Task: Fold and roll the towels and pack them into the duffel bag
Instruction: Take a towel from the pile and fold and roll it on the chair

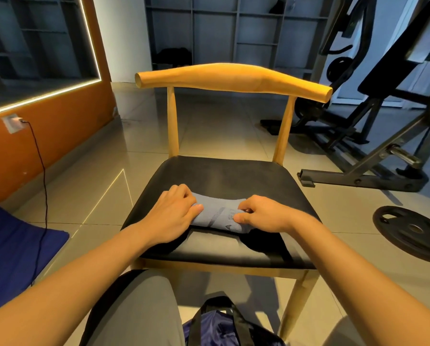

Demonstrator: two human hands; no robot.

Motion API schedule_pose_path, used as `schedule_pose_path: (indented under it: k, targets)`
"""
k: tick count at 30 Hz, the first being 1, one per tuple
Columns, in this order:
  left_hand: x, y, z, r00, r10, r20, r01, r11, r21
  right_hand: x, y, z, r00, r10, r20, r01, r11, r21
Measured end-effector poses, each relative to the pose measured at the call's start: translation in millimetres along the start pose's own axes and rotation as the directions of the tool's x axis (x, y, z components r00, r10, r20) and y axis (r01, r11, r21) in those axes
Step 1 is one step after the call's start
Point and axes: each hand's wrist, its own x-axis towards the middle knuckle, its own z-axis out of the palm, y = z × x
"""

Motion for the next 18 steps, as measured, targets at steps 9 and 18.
schedule_pose_path:
  k: [9, 18]
  targets:
    - [31, 5, 4, 0.981, -0.192, 0.003, 0.192, 0.981, 0.022, 5, -13, 21, 0.874, -0.189, -0.448, 0.069, 0.960, -0.272]
    - [48, 4, 12, 0.969, -0.240, -0.058, 0.243, 0.968, 0.063, 18, 3, 47, 0.848, -0.162, -0.504, 0.016, 0.959, -0.282]
